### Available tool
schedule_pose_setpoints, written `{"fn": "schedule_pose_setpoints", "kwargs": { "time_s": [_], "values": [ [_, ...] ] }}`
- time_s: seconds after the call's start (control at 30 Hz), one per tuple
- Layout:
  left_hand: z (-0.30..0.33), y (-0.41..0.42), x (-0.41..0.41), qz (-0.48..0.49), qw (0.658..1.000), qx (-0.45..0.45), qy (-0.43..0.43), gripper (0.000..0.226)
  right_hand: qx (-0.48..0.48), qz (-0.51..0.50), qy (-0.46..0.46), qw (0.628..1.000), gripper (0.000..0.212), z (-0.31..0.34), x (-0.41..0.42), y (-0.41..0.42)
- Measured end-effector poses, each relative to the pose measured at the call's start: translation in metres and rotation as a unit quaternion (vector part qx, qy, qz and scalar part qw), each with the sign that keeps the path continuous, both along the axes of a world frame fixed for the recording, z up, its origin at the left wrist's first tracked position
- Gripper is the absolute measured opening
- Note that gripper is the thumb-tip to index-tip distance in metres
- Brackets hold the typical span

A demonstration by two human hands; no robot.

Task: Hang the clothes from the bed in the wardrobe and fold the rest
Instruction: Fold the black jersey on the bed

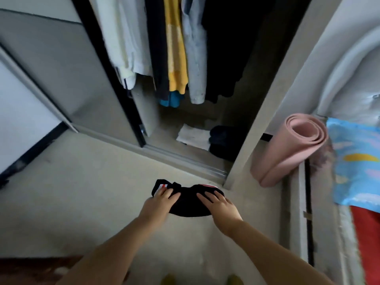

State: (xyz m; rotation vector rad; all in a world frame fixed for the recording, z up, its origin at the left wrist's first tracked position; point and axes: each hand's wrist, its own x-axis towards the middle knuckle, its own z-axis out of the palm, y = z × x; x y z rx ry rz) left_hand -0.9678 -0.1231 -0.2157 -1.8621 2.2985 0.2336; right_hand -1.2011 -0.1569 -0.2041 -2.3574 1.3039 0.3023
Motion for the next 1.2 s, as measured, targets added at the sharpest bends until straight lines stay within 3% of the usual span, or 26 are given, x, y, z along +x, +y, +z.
{"fn": "schedule_pose_setpoints", "kwargs": {
  "time_s": [0.3, 0.37, 0.47, 0.77, 0.9, 1.03, 1.1, 1.2],
  "values": [
    [-0.014, -0.072, 0.081, -0.01, 1.0, 0.007, -0.01, 0.081, 0.018, -0.003, -0.015, 1.0, 0.085, -0.014, 0.08, -0.069],
    [-0.021, -0.109, 0.084, -0.007, 0.999, 0.035, 0.039, 0.073, 0.021, -0.021, -0.021, 0.999, 0.085, -0.024, 0.085, -0.1],
    [-0.035, -0.164, 0.089, -0.029, 0.996, 0.077, 0.031, 0.069, 0.027, -0.029, -0.013, 0.999, 0.085, -0.044, 0.091, -0.149],
    [-0.161, -0.355, 0.121, -0.024, 0.994, 0.108, 0.011, 0.073, 0.033, -0.012, 0.032, 0.999, 0.081, -0.173, 0.128, -0.34],
    [-0.272, -0.456, 0.141, -0.082, 0.997, -0.006, -0.014, 0.082, -0.013, -0.013, 0.052, 0.998, 0.077, -0.266, 0.141, -0.436],
    [-0.364, -0.563, 0.141, -0.113, 0.987, -0.115, -0.016, 0.07, -0.096, -0.03, 0.097, 0.99, 0.072, -0.351, 0.145, -0.528],
    [-0.406, -0.609, 0.14, -0.128, 0.977, -0.171, -0.006, 0.053, -0.132, -0.049, 0.109, 0.984, 0.074, -0.393, 0.145, -0.567],
    [-0.491, -0.663, 0.132, -0.141, 0.964, -0.224, -0.001, 0.063, -0.198, -0.07, 0.109, 0.972, 0.071, -0.473, 0.147, -0.606]
  ]
}}
